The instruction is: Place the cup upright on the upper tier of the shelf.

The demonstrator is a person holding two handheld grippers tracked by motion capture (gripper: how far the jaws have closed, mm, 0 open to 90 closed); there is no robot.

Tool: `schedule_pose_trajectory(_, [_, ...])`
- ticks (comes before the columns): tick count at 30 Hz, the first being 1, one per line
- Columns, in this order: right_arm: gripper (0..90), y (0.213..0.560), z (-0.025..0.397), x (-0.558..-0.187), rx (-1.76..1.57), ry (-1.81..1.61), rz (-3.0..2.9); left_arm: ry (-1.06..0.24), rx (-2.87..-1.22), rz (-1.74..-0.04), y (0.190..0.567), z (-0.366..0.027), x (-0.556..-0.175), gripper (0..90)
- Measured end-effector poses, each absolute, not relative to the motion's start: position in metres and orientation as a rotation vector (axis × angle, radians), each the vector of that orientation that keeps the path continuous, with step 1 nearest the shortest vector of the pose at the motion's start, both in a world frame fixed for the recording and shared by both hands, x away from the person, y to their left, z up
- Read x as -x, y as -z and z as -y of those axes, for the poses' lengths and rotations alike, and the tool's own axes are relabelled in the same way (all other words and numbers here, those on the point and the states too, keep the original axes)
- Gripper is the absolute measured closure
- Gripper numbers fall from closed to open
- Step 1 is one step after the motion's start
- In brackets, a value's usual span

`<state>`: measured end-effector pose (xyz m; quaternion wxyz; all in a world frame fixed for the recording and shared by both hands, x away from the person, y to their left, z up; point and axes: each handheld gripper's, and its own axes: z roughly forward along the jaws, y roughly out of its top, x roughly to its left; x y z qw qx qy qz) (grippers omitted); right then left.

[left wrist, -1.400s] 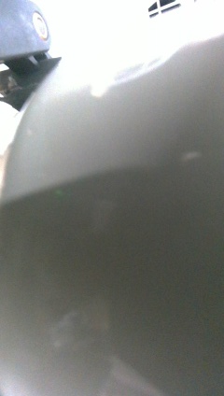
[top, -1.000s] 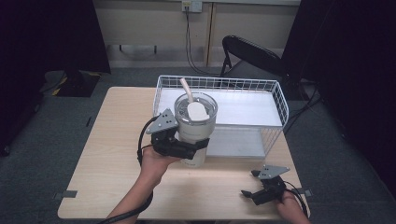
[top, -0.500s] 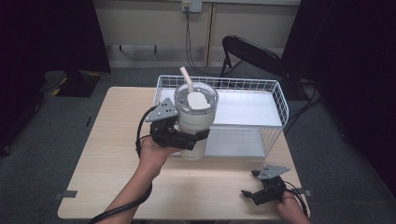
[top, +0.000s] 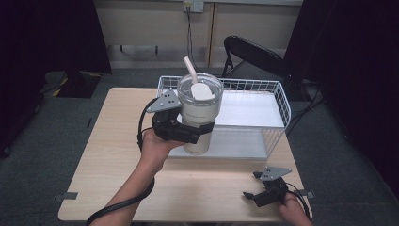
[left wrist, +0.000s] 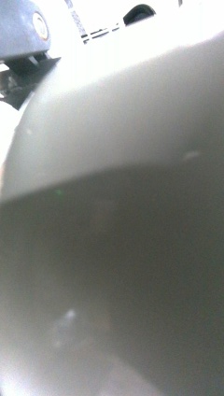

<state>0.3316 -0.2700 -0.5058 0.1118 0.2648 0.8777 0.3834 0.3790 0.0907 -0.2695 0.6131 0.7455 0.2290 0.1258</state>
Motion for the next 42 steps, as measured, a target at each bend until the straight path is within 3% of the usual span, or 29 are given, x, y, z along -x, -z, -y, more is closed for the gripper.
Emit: schedule_pose_trajectory(42, [10.6,0.506,0.270,-0.332,-0.780,-1.126,-2.578,-0.336,-1.697,-0.569,0.230,-0.084,-0.418,9.5])
